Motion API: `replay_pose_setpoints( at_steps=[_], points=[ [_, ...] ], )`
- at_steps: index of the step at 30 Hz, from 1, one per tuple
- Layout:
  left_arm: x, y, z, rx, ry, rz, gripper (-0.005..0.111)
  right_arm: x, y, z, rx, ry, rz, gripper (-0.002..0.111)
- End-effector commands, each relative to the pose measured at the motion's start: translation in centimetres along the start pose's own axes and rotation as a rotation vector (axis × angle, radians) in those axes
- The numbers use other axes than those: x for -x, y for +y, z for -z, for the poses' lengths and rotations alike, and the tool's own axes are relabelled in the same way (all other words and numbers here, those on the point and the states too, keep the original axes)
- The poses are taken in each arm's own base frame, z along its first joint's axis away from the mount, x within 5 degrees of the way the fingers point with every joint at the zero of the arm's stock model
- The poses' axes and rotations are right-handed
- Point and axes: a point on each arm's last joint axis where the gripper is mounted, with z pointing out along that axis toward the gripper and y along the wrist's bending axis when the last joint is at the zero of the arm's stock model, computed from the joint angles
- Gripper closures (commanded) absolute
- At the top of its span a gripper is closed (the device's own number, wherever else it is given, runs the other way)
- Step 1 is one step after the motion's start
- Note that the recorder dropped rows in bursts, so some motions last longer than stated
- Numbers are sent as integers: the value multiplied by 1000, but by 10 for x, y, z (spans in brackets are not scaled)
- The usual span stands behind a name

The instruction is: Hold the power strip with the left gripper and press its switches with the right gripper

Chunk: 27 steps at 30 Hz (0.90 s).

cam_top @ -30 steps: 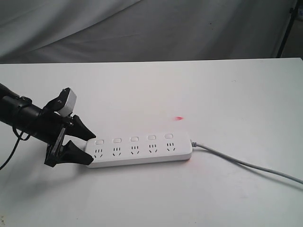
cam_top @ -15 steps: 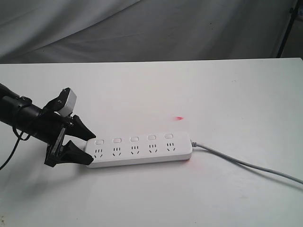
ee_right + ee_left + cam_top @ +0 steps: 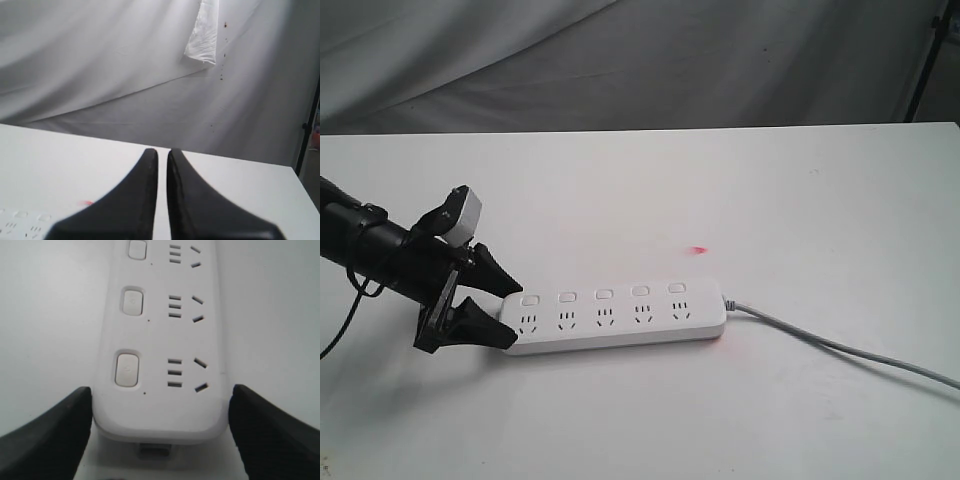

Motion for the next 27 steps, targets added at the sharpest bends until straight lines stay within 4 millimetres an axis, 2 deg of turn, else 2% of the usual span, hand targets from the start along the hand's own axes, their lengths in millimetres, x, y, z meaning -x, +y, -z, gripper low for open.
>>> replay_pose_setpoints(
  at_steps=[1, 10, 17, 19, 27],
  points=[
    [-14, -1, -9, -12, 92, -22, 59, -18, 2, -4, 11, 42, 45, 102],
    [-14, -1, -9, -12, 92, -22, 59, -35, 5, -7, 25, 88, -1, 102],
    [-14, -1, -9, -12, 92, -22, 59, -57, 7, -12, 30, 90, -24, 102],
    [-14, -1, -9, -12, 92, -22, 59, -54, 7, -12, 30, 56, -39, 102],
    [-14, -1, -9, -12, 92, -22, 59, -58, 7, -12, 32, 102, -22, 102]
  ],
)
